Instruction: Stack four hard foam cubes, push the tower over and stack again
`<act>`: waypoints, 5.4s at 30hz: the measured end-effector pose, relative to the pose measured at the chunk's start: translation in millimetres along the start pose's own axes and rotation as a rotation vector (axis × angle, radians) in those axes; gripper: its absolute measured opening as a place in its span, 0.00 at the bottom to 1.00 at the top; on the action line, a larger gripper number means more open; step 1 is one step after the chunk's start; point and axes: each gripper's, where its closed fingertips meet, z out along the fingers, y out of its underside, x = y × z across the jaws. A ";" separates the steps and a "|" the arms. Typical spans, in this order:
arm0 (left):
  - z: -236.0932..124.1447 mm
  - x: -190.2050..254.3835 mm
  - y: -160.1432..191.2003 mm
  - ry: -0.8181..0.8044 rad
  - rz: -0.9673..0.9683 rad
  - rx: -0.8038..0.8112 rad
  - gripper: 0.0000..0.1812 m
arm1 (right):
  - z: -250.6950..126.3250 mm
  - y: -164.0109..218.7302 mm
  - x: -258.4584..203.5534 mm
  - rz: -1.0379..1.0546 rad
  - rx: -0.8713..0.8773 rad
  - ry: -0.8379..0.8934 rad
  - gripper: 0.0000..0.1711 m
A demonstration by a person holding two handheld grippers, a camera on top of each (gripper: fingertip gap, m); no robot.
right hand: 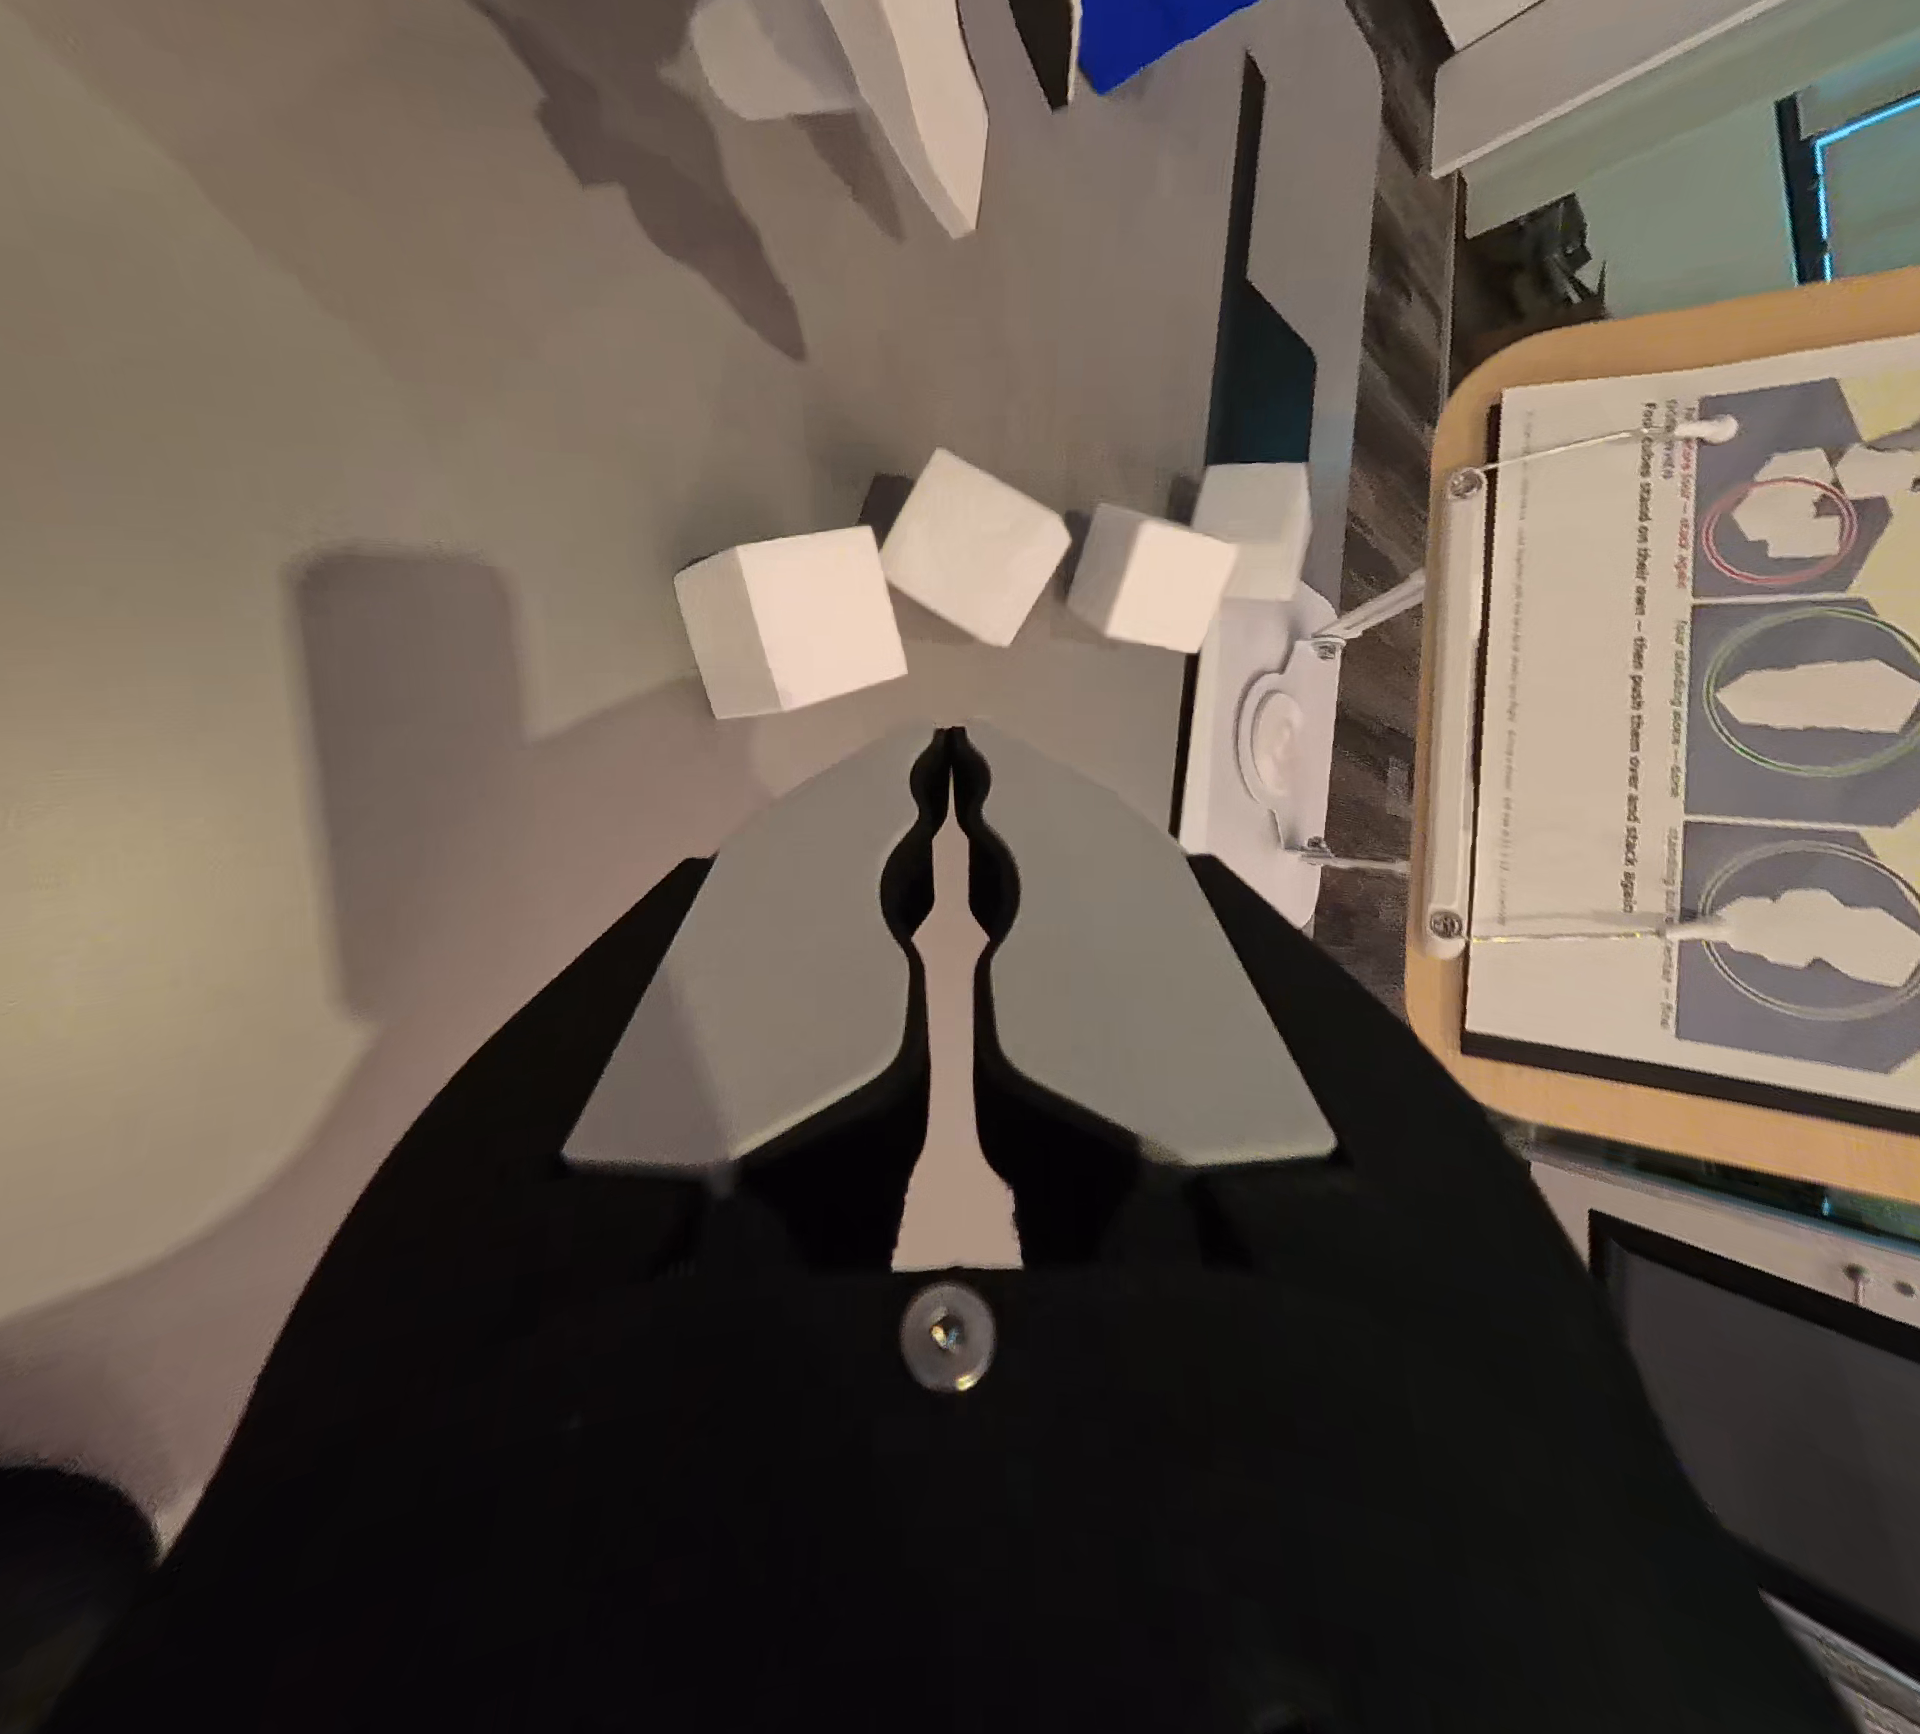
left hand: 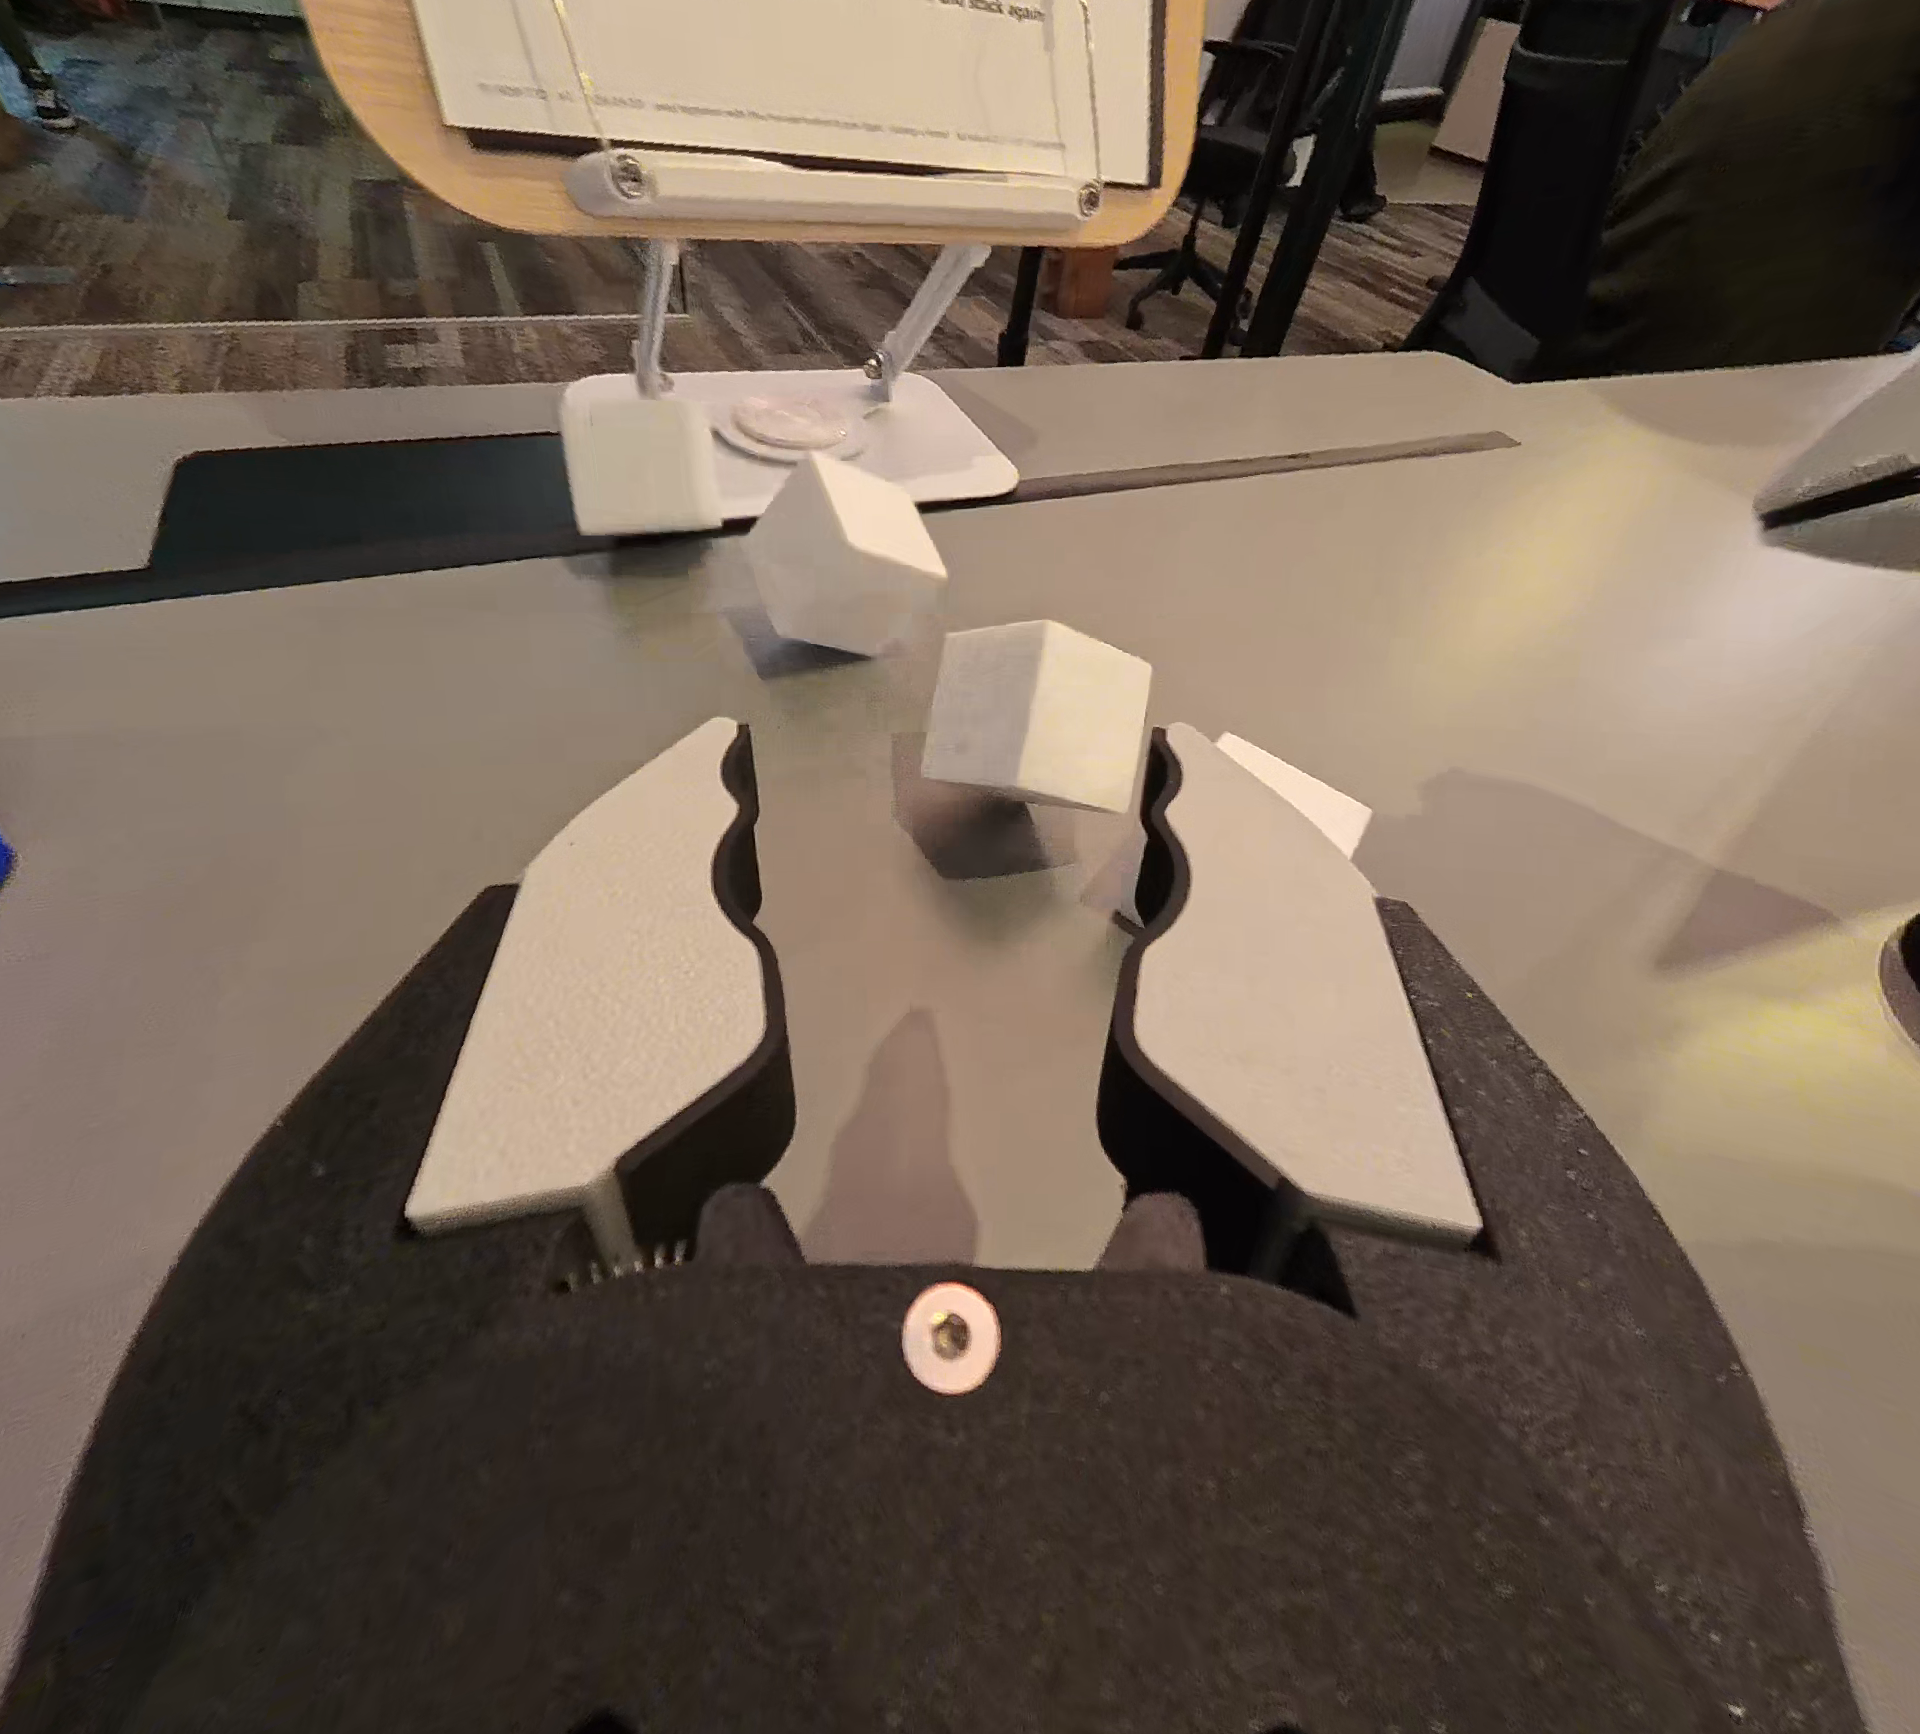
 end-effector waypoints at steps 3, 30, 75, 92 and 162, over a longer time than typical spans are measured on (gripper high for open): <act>-1.4 -6.5 0.1 -0.002 -0.046 0.004 0.39 | -4.6 11.0 5.6 0.025 -0.016 0.017 0.00; 168.6 -129.5 -46.8 -0.327 0.080 -0.129 0.49 | -36.1 68.8 38.3 0.231 0.004 0.125 0.01; 241.9 -167.6 -2.3 -0.260 0.157 -0.260 0.49 | -21.6 103.4 35.4 0.302 -0.063 0.079 0.01; 248.4 -171.3 6.6 -0.283 0.055 -0.322 0.33 | -13.6 107.6 31.2 0.309 -0.083 0.054 0.01; 98.2 -8.3 23.5 0.009 0.418 -0.285 0.44 | 92.6 51.6 -38.6 0.495 0.201 -0.366 0.36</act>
